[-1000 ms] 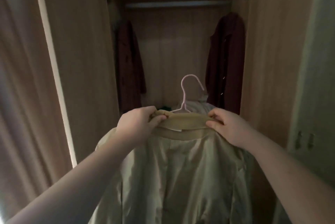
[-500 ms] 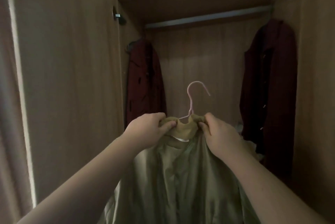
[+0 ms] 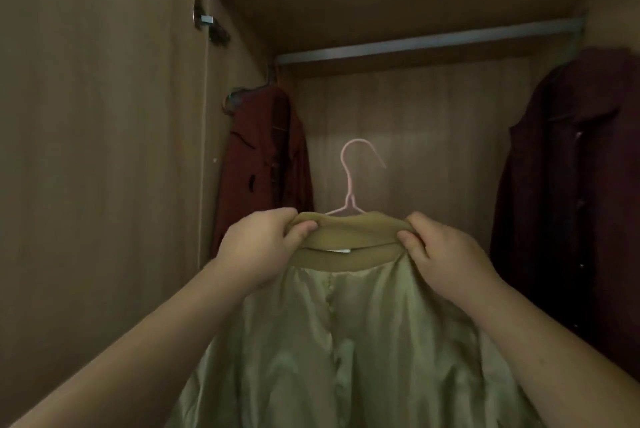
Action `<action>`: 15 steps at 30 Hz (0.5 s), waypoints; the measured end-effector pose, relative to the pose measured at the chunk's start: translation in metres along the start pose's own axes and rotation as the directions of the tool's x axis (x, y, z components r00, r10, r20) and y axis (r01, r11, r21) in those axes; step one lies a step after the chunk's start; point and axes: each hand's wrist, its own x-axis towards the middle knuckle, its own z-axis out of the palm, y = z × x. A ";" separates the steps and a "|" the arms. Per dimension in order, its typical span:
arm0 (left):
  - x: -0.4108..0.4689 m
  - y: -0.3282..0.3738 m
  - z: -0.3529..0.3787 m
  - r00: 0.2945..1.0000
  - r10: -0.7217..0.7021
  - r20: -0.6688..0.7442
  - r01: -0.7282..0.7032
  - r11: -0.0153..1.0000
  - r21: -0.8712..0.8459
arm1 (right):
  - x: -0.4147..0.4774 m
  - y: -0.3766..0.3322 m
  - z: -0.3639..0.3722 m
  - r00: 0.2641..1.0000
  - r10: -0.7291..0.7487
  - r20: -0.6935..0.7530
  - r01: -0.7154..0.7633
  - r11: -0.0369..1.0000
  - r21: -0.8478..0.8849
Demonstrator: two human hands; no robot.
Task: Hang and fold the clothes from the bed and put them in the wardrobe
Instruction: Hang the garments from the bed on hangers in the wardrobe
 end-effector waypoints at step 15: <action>0.173 -0.087 0.058 0.963 0.185 -0.196 -0.114 0.938 0.326 | 0.200 0.028 0.129 0.947 0.040 -0.319 -0.062 0.996 -0.057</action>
